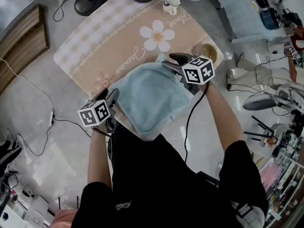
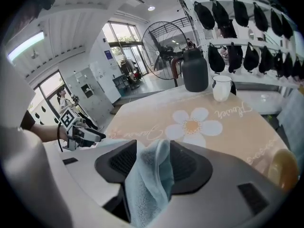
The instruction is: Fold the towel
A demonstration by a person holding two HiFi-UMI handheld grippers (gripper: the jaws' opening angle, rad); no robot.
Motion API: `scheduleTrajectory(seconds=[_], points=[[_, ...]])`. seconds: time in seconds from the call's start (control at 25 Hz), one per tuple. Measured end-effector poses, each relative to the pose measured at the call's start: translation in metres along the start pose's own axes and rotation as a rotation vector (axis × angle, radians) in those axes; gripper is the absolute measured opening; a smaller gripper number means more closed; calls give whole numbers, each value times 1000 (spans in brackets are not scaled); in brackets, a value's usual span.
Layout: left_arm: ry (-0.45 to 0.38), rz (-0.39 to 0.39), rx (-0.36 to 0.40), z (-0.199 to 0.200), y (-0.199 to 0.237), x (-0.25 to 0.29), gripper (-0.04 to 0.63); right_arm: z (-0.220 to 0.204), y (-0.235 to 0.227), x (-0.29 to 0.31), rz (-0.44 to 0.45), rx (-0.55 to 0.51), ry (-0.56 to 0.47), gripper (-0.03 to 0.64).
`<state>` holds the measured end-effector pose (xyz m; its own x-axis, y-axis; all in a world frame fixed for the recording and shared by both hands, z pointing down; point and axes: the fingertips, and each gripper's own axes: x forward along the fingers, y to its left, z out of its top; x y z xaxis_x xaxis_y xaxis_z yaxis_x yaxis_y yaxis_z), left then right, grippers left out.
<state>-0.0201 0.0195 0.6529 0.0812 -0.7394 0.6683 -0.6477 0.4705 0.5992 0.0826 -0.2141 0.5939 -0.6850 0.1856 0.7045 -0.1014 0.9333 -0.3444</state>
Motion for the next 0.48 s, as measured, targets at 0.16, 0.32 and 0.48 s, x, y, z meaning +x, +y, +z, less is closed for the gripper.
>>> scheduleTrajectory(seconds=[0.16, 0.32, 0.48], points=[[2, 4, -58, 2, 7, 7, 244, -1, -7, 16, -2, 67, 39, 218], [25, 5, -121, -2, 12, 13, 238, -9, -12, 29, 1, 169, 80, 218], [37, -4, -199, -4, 15, 16, 214, -14, -13, 37, 29, 293, 108, 200]])
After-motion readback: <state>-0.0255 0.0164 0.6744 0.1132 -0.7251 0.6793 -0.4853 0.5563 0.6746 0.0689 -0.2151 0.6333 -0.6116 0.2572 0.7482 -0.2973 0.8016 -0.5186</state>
